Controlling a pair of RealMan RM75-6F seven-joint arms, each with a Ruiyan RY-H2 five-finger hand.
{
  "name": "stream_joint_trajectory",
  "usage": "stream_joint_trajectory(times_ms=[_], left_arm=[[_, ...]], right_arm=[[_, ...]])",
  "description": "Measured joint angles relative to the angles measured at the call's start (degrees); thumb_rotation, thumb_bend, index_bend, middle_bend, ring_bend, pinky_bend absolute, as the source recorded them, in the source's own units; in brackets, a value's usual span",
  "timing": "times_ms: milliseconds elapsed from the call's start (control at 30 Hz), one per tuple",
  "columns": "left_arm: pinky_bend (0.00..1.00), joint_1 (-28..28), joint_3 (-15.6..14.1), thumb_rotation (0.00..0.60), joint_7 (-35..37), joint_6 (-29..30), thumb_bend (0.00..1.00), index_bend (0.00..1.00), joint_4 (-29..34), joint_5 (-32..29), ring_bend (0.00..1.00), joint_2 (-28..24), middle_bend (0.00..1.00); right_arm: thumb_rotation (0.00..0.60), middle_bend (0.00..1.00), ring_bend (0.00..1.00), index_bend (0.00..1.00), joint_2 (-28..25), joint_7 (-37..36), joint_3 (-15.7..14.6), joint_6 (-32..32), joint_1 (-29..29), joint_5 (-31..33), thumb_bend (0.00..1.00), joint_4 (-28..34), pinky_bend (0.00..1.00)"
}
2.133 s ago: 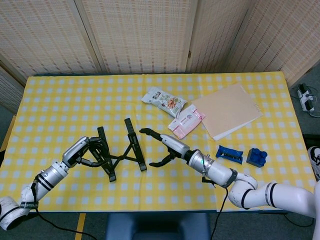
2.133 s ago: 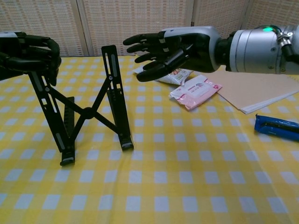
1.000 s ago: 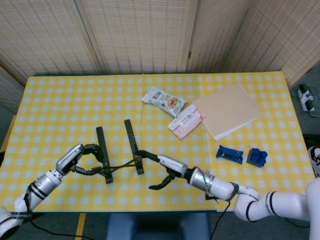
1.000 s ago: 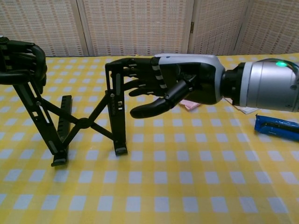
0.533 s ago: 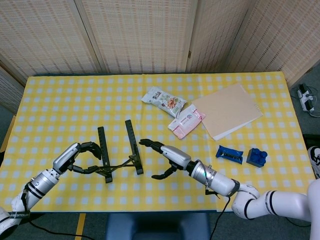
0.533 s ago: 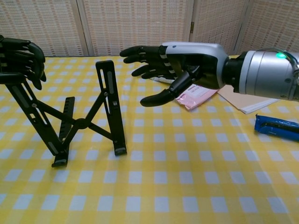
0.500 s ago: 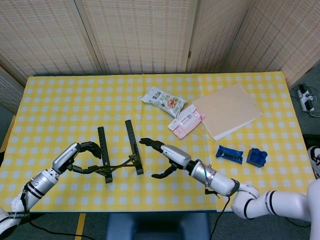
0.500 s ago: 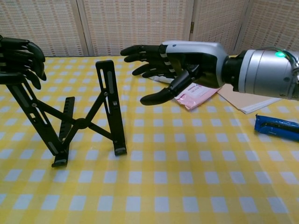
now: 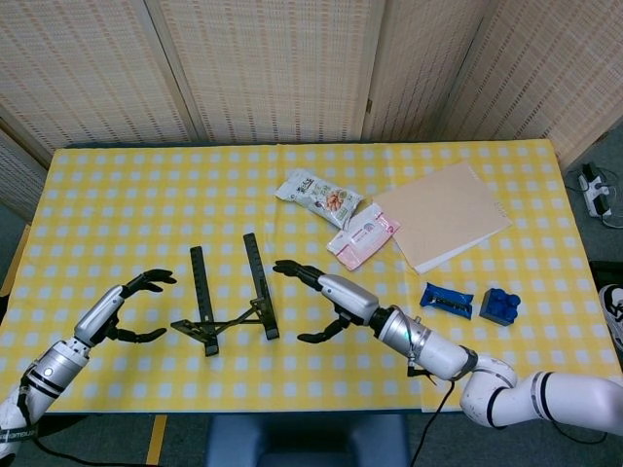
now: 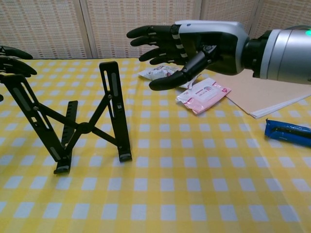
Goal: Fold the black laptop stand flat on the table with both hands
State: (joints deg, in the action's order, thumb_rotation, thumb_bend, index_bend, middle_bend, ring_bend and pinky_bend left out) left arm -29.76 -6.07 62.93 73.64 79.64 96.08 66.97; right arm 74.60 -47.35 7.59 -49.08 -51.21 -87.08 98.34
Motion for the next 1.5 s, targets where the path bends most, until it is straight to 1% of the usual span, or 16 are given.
stream_joint_trajectory(times_ms=[33,133,233,333,533,667,767,933,1067,1300,1367,1500], left_arm=[[0.29,0.2,-0.3,0.600,0.5,0.4,0.25,0.29,-0.1,0.5,0.25,0.1,0.30],[0.30,0.9,-1.2,0.600,1.3,1.7,0.25,0.30,-0.6,2.2,0.25,0.5,0.30],[0.30,1.0,-1.7,0.600,1.0,1.4,0.25,0.30,-0.6,2.8,0.26,0.8,0.31],[0.30,1.1,-1.9,0.600,0.6,1.1,0.25,0.31,-0.4,2.9,0.26,1.1,0.31],[0.30,1.0,-1.9,0.600,0.3,0.9,0.25,0.32,0.1,3.1,0.26,1.3,0.31],[0.30,1.1,-1.9,0.600,-0.2,1.1,0.25,0.32,0.5,3.1,0.26,1.1,0.31],[0.30,1.2,-2.0,0.600,-0.4,1.2,0.25,0.32,0.8,3.0,0.26,0.9,0.31],[0.29,1.6,-1.9,0.600,-0.9,1.3,0.25,0.33,0.9,2.5,0.26,0.9,0.31],[0.29,2.3,-1.6,0.600,-2.9,1.1,0.25,0.34,0.9,1.2,0.26,1.1,0.31],[0.30,3.7,-0.4,0.600,-9.6,-0.2,0.25,0.34,0.8,-2.8,0.26,2.0,0.31],[0.30,4.0,0.0,0.600,-12.0,-1.2,0.25,0.35,0.9,-4.3,0.26,2.6,0.31],[0.30,4.2,0.6,0.600,-13.6,-3.4,0.25,0.35,0.9,-5.6,0.26,3.4,0.31]], right_arm=[[0.600,0.03,0.09,0.00,-0.2,-0.1,0.1,-0.2,0.1,0.0,0.26,0.0,0.00],[0.600,0.04,0.10,0.00,-0.3,1.0,0.4,-0.4,0.3,0.9,0.26,-0.3,0.00],[0.600,0.05,0.10,0.00,-0.1,4.7,0.6,0.5,0.2,3.0,0.26,-1.0,0.00],[0.600,0.05,0.10,0.00,0.6,10.7,0.7,2.3,-0.4,6.2,0.26,-1.7,0.00],[0.600,0.05,0.10,0.01,3.9,26.9,0.9,5.8,-2.8,14.5,0.26,-4.0,0.00],[0.600,0.05,0.10,0.01,8.0,38.0,1.1,7.4,-5.3,21.5,0.26,-6.0,0.00],[0.600,0.05,0.10,0.01,11.7,43.8,1.4,8.3,-7.3,26.6,0.26,-7.8,0.00],[0.600,0.06,0.10,0.04,16.5,49.5,1.8,8.7,-9.7,31.1,0.26,-10.0,0.00],[0.600,0.08,0.10,0.09,19.3,52.7,2.3,8.0,-10.8,33.5,0.26,-11.5,0.00],[0.600,0.13,0.13,0.20,21.3,57.9,2.4,6.4,-11.7,37.3,0.26,-12.4,0.00],[0.600,0.14,0.13,0.22,21.5,59.0,2.4,6.2,-11.9,38.6,0.26,-12.2,0.00],[0.600,0.16,0.14,0.24,21.6,61.0,2.5,5.8,-12.3,40.5,0.26,-11.5,0.00]])
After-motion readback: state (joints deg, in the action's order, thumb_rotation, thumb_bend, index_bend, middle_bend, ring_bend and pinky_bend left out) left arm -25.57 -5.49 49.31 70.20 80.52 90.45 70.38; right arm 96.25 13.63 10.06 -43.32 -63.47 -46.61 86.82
